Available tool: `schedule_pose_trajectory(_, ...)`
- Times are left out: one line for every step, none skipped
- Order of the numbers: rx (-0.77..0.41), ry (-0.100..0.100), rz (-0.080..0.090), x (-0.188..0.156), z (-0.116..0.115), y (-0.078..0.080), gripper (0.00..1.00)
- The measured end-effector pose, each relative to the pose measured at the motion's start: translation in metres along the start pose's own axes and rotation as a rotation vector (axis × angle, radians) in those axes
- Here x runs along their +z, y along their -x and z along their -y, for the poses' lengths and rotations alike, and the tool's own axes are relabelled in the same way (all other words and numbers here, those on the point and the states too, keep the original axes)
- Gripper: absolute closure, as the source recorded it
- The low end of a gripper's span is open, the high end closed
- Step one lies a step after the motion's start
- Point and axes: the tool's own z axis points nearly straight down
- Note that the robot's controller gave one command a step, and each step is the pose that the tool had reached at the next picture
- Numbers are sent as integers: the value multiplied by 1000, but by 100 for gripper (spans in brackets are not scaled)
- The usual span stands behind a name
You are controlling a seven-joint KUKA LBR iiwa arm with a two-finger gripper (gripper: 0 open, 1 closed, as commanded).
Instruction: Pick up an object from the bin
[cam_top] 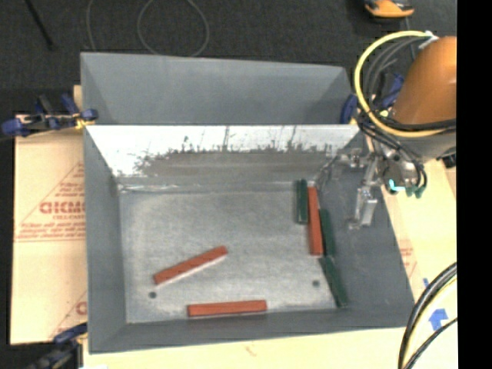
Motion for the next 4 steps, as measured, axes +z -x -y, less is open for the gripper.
schedule_pose_trajectory(-285,2,-6,95,3,-33,0)
schedule_pose_trajectory(-864,1,0,162,-11,-86,0)
schedule_pose_trajectory(-864,-1,2,161,-10,-85,0)
schedule_pose_trajectory(-865,-1,2,161,-10,-85,0)
